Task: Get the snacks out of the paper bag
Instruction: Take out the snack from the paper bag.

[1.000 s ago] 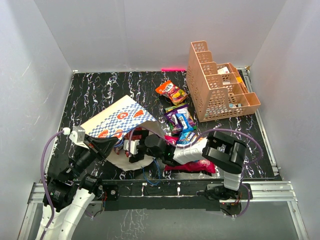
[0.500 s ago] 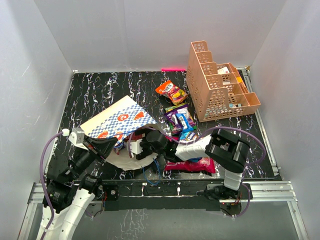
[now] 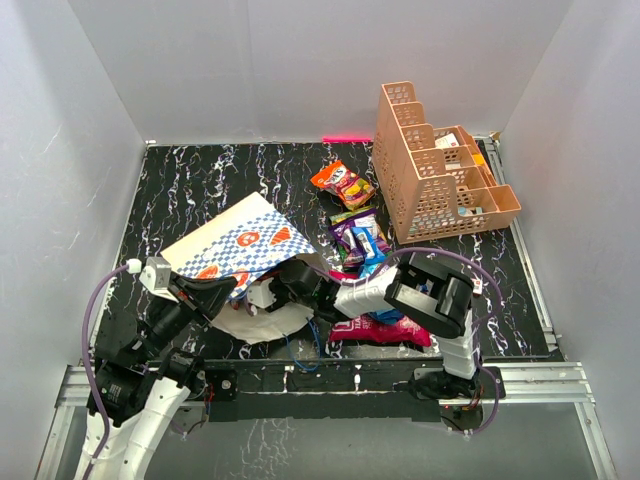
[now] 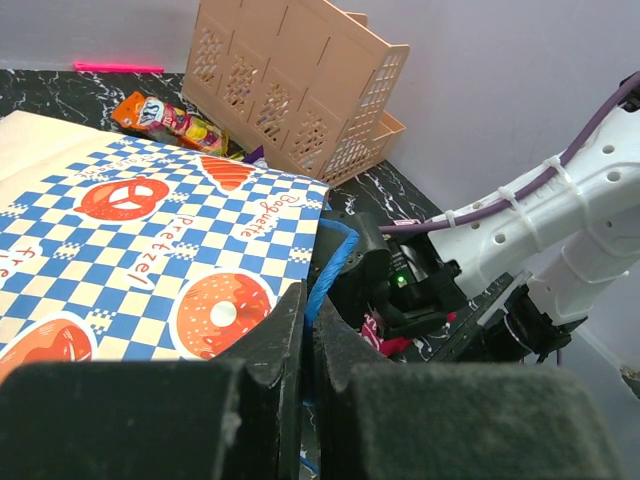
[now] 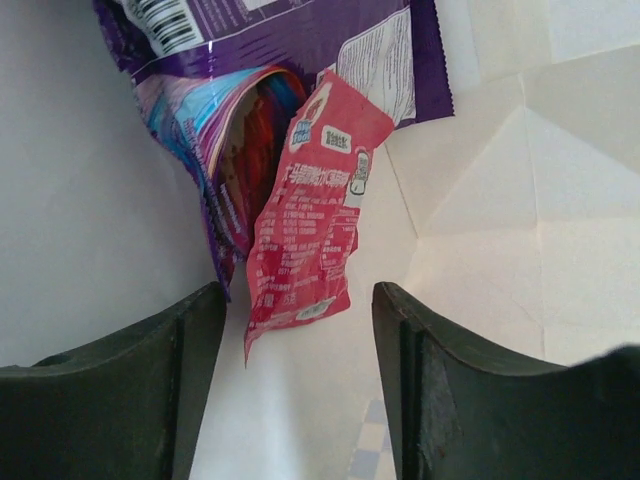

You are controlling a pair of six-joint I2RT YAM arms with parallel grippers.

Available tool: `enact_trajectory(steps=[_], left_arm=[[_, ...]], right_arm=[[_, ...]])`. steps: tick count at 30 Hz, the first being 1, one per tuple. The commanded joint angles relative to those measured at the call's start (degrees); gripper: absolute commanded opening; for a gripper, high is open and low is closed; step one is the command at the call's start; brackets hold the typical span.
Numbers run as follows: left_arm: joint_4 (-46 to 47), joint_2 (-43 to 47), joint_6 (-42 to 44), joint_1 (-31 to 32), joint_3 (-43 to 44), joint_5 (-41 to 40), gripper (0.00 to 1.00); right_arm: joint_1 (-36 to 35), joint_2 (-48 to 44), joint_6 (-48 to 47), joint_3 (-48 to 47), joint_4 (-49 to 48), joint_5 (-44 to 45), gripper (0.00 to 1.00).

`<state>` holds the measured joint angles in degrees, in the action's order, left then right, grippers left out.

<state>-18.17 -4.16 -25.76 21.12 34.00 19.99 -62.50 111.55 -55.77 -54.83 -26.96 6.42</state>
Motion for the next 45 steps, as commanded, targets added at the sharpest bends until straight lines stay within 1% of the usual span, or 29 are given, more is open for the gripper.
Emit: enact_trajectory(steps=[1, 4, 9, 14, 18, 23, 28, 35, 40, 45], left_arm=[[1.98, 0.67, -0.99, 0.10, -0.47, 1.88, 0.00], [1.55, 0.73, -0.72, 0.12, -0.26, 1.93, 0.00], [0.85, 0.88, -1.00, 1.13, -0.26, 0.15, 0.00], [0.07, 0.85, -0.58, 1.29, -0.08, -1.92, 0.00], [-0.85, 2.10, -0.92, 1.29, -0.08, -6.10, 0.00], [-1.56, 3.05, -1.14, 1.29, -0.16, -8.77, 0.00], [-1.79, 2.72, -1.16, 1.29, -0.08, -9.46, 0.00], [-2.31, 1.89, -1.14, 1.29, 0.17, -10.49, 0.00], [-2.37, 1.64, -1.14, 1.29, 0.16, -10.92, 0.00], [-2.48, 1.55, -1.12, 1.29, 0.26, -11.02, 0.00]], right_arm=[[0.36, 1.73, -2.10, -3.87, -2.35, 1.63, 0.57], [0.36, 1.82, -1.91, -5.40, 0.03, 2.64, 0.43], [0.45, 0.16, 0.39, -4.20, 0.74, 3.11, 0.22], [0.41, -1.88, 4.36, -4.35, 3.61, 0.10, 0.09], [0.36, -4.10, 8.17, -3.29, 3.73, -0.95, 0.08], [-0.56, -7.81, 16.06, -2.03, 4.51, -4.54, 0.08], [-2.72, -11.03, 21.25, -0.59, 4.82, -4.07, 0.08], [-5.00, -20.50, 24.20, 5.34, 6.27, -4.46, 0.08], [-5.16, -26.94, 30.50, 8.50, 6.20, -10.97, 0.08], [-5.69, -34.05, 34.61, 12.30, 7.21, -12.80, 0.08]])
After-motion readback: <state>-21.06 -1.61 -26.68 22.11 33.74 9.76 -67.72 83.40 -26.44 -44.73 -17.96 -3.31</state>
